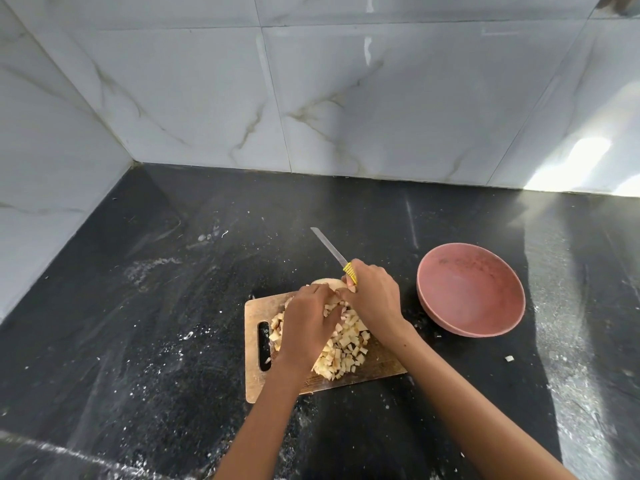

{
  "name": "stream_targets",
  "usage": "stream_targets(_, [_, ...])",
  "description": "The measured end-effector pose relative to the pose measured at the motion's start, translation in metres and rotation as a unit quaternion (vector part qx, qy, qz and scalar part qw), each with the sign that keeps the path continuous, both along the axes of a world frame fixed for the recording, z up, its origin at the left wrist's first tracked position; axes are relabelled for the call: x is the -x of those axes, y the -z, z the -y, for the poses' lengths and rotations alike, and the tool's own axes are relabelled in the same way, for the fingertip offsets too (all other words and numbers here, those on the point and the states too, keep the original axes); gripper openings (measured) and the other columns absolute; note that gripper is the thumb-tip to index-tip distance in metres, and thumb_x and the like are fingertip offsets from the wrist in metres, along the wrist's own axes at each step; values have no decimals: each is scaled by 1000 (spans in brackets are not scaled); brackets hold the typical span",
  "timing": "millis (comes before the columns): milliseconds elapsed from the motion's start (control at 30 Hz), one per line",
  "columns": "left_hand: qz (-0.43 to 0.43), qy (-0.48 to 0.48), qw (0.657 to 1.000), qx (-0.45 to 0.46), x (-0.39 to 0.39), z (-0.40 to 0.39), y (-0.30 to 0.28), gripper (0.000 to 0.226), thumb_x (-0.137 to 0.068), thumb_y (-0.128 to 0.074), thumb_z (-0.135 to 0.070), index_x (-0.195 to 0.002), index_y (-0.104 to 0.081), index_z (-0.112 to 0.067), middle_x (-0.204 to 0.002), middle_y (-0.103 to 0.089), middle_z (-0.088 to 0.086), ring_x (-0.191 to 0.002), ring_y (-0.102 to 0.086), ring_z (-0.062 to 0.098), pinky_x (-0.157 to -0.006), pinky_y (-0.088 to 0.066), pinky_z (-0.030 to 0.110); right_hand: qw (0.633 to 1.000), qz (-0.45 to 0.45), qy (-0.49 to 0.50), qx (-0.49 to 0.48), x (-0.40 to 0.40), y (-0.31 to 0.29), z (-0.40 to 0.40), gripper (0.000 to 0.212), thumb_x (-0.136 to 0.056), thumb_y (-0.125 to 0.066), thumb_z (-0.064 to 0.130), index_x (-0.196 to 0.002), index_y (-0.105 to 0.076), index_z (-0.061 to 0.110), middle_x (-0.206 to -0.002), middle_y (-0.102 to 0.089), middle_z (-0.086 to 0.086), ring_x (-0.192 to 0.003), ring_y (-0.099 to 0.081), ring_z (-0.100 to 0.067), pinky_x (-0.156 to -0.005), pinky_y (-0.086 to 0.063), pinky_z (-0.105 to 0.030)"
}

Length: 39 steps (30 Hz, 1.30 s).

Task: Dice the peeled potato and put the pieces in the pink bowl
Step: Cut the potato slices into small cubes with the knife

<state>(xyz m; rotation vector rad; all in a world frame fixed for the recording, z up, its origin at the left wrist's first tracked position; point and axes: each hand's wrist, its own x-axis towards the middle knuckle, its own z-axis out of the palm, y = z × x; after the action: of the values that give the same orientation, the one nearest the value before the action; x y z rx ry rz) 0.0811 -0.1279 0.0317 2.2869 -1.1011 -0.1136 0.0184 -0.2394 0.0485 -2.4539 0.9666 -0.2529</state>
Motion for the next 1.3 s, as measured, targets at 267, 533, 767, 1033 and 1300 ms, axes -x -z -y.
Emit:
stream_targets(267, [-41, -2, 998, 55, -1, -9, 5, 22, -77, -80, -23, -96, -71, -15, -105, -69, -4, -97, -61, 10, -84, -44, 22, 968, 104, 67, -216, 4, -3, 2, 32, -68, -82, 14, -72, -50, 18, -78, -69, 8, -73, -65, -7, -61, -50, -21])
stream_targets(533, [-2, -31, 996, 79, 11, -27, -2, 15, -80, -73, -8, -89, -72, -19, -92, -66, -8, -95, -57, 10, -91, -44, 28, 971, 176, 84, -140, 47, -24, -1, 13, -81, -73, 15, -79, -60, 14, -81, -65, 13, -76, -61, 0, -62, -43, -7])
stream_targets(767, [95, 113, 989, -31, 44, 1, 1, 30, -85, -70, -32, -114, -70, -21, -118, -65, -1, -114, -54, 21, -99, -41, 42, 980, 169, 101, -35, 106, -21, -17, 24, -89, -61, 10, -71, -48, 18, -76, -63, 4, -68, -57, -12, -63, -50, -39])
stream_targets(1033, [137, 145, 975, -98, 48, 17, -1, 19, -91, -59, -27, -96, -76, -20, -99, -69, -5, -104, -54, 14, -107, -21, 35, 987, 130, 99, -2, 117, 3, -26, 28, -92, -61, 19, -75, -39, 15, -74, -56, 1, -63, -50, -20, -55, -43, -36])
stream_targets(1300, [48, -72, 992, 91, 43, -20, -4, 11, -77, -78, -13, -86, -76, -18, -89, -72, -6, -86, -57, 5, -100, -38, 43, 998, 44, 49, 3, 104, 3, -41, 21, -90, -63, 23, -102, -47, 15, -93, -57, 2, -82, -50, -14, -66, -30, -24])
